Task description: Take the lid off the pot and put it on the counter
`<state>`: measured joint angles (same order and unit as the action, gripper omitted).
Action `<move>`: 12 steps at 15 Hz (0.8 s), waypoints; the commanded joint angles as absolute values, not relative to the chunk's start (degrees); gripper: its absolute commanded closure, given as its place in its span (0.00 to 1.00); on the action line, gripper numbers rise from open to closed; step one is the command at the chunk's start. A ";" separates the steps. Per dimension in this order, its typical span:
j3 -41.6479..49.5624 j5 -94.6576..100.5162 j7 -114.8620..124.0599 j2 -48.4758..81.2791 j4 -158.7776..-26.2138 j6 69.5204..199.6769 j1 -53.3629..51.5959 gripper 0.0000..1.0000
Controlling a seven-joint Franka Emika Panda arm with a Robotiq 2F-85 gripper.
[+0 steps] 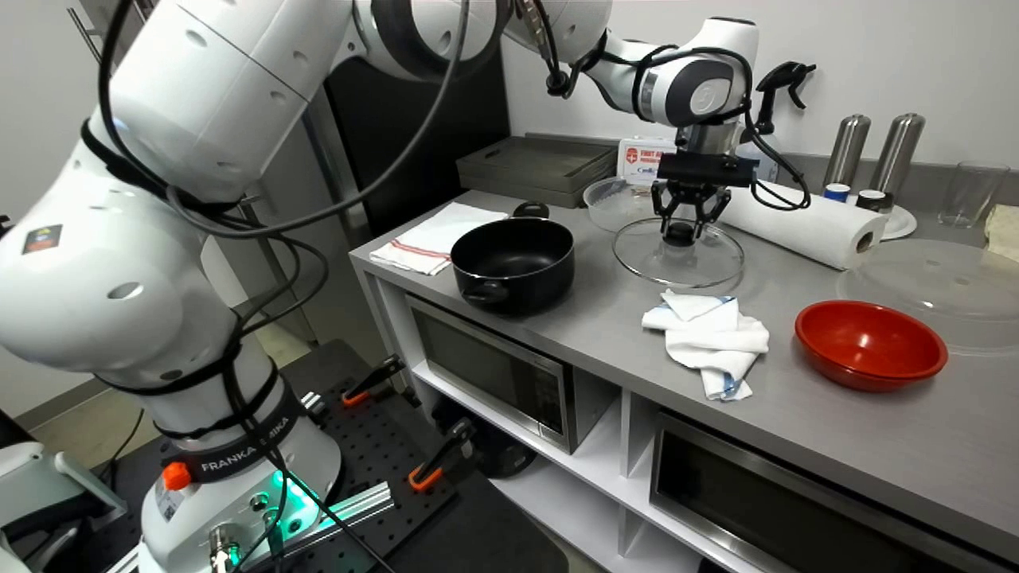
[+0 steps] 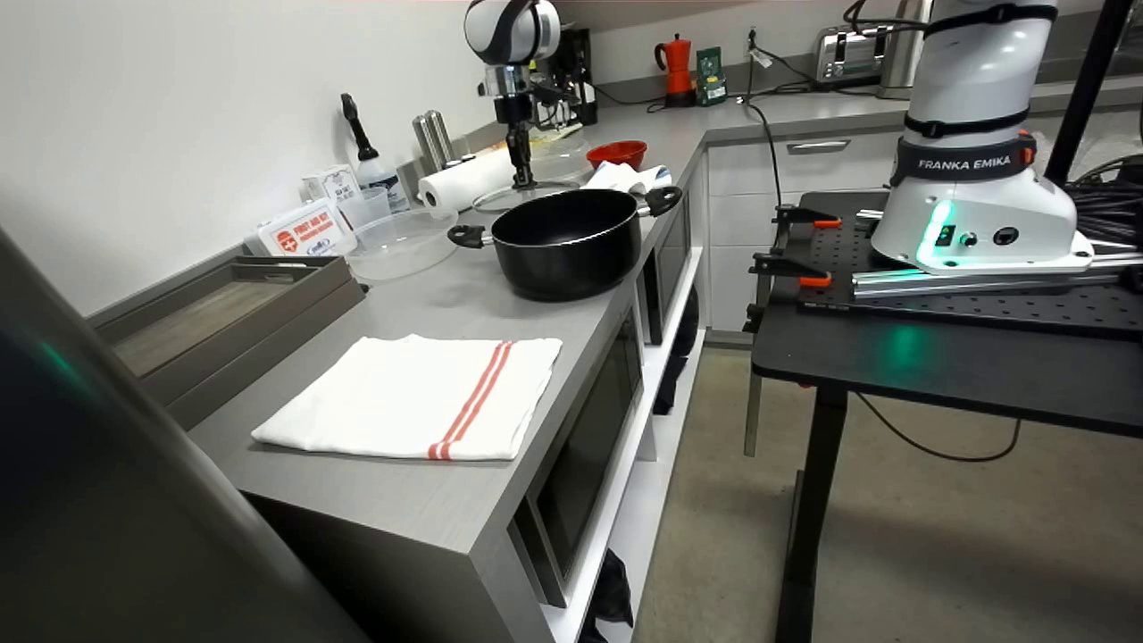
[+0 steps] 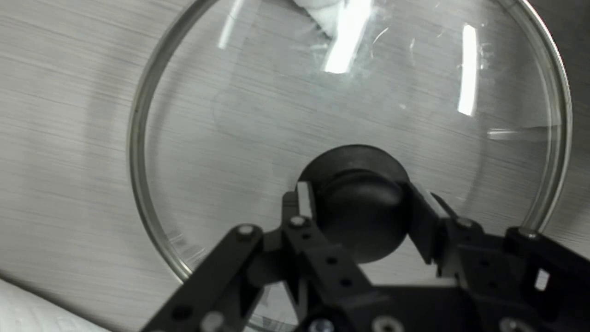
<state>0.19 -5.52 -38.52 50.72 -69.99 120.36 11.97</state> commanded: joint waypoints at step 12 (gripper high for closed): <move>-1.20 -2.82 -37.35 62.33 -53.77 119.41 12.99 0.75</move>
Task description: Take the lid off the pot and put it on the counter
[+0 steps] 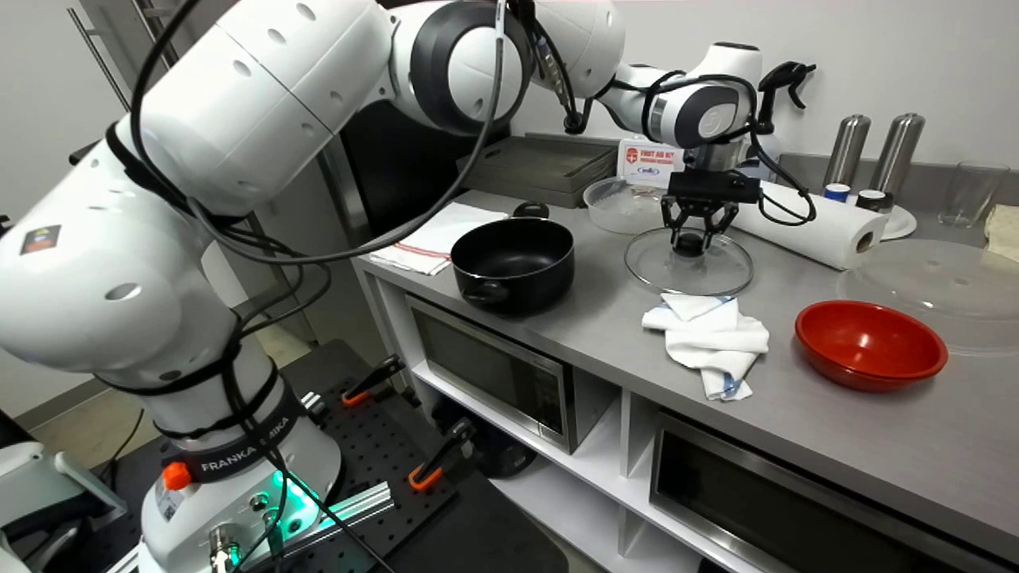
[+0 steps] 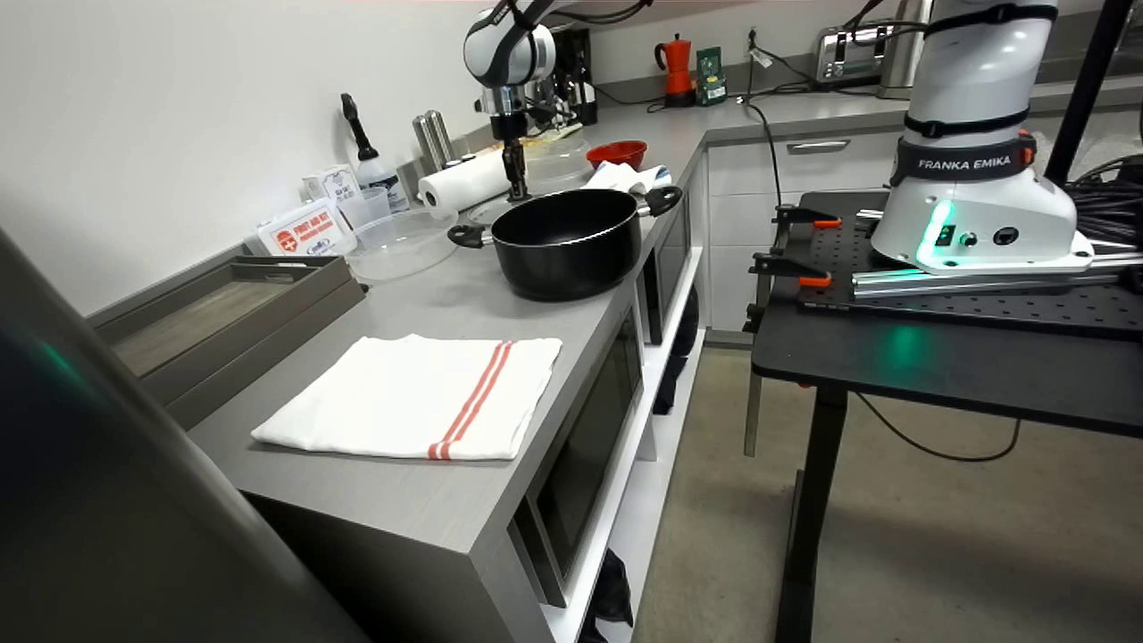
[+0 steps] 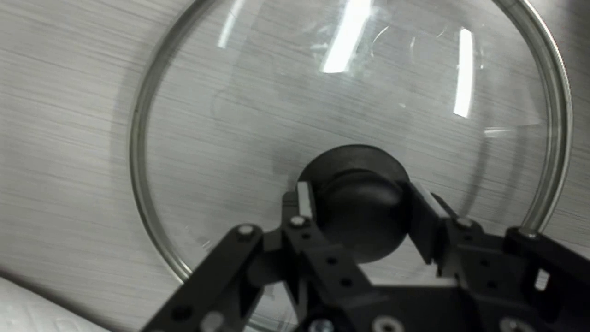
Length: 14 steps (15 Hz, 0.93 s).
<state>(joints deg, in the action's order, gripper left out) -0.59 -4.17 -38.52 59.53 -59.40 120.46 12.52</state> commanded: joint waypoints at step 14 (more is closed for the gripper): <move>-1.45 -2.63 -37.26 65.26 -47.84 119.40 12.95 0.00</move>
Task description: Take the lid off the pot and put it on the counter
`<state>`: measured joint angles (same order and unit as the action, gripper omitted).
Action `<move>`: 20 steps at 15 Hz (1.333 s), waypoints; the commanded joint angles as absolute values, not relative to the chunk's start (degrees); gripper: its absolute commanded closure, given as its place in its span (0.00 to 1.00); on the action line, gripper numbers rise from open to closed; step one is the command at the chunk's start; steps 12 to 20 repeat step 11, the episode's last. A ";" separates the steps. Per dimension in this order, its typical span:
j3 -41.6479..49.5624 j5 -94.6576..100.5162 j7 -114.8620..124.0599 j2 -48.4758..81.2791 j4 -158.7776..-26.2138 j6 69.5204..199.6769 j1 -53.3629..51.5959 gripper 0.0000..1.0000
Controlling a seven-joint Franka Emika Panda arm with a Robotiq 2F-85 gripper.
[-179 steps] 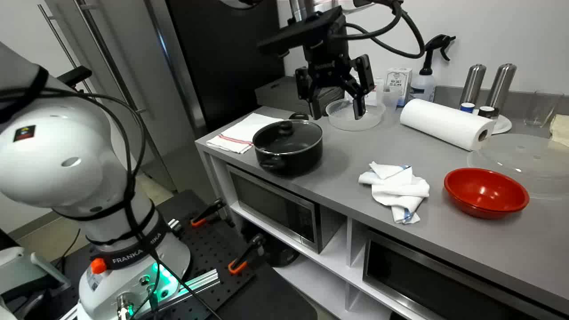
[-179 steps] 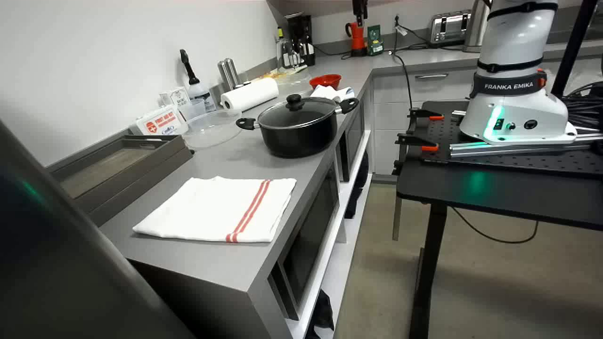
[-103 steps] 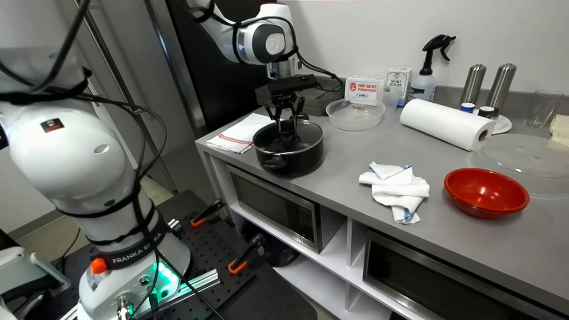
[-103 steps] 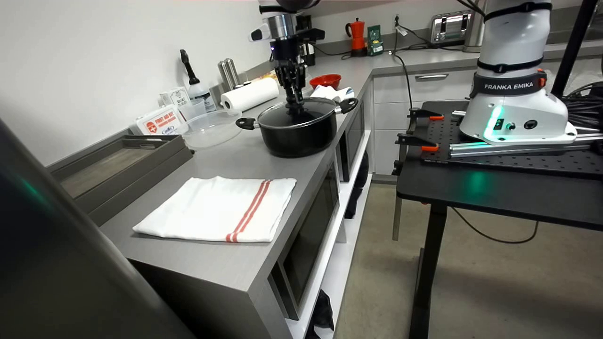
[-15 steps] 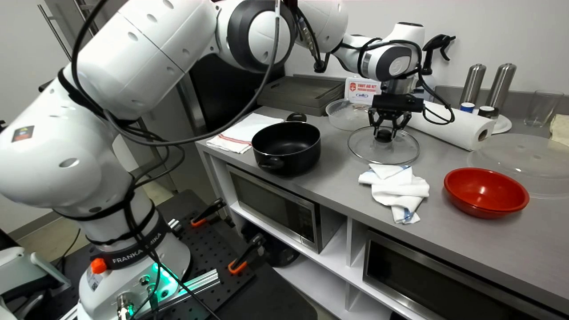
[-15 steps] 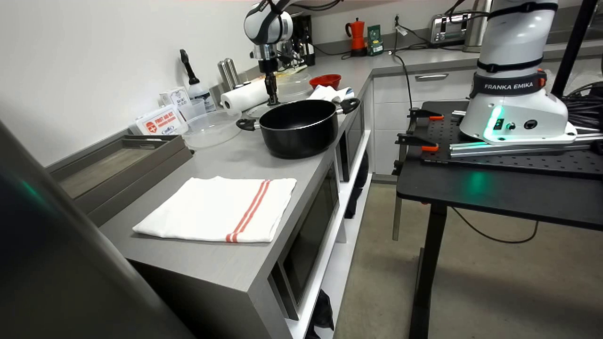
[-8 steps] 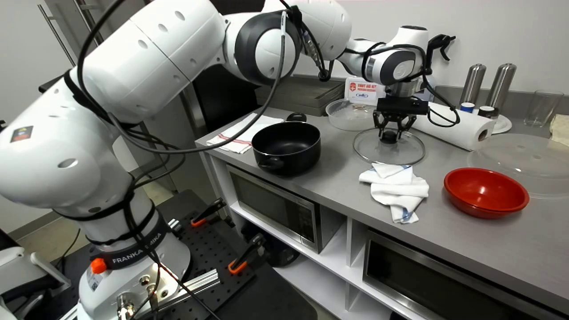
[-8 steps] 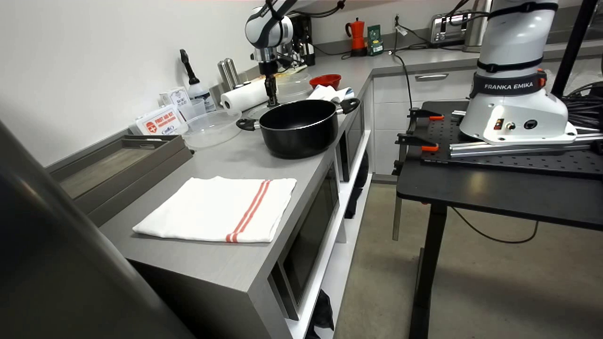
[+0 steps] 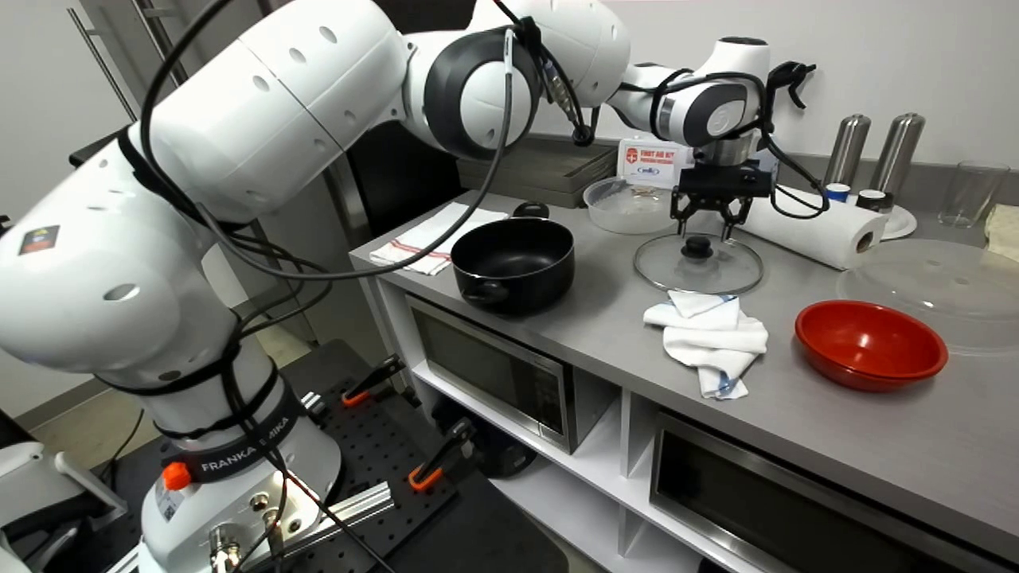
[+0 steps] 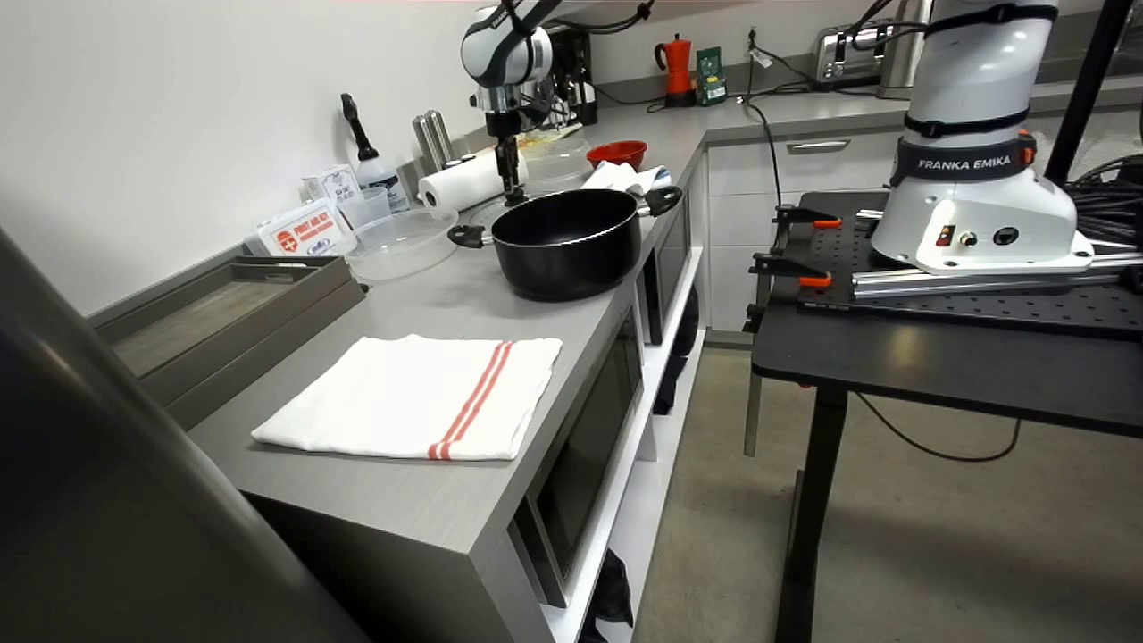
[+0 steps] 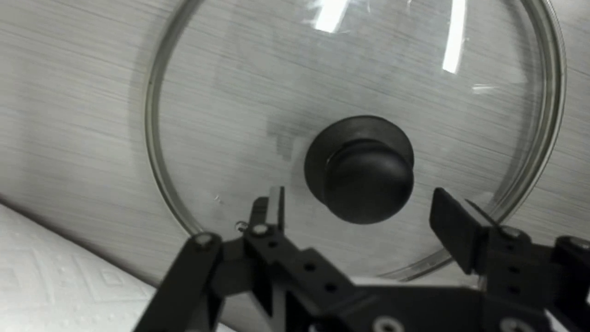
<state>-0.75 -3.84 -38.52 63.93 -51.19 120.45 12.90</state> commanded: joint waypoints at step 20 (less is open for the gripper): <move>-1.12 -3.96 -38.52 63.94 -49.21 120.49 12.64 0.00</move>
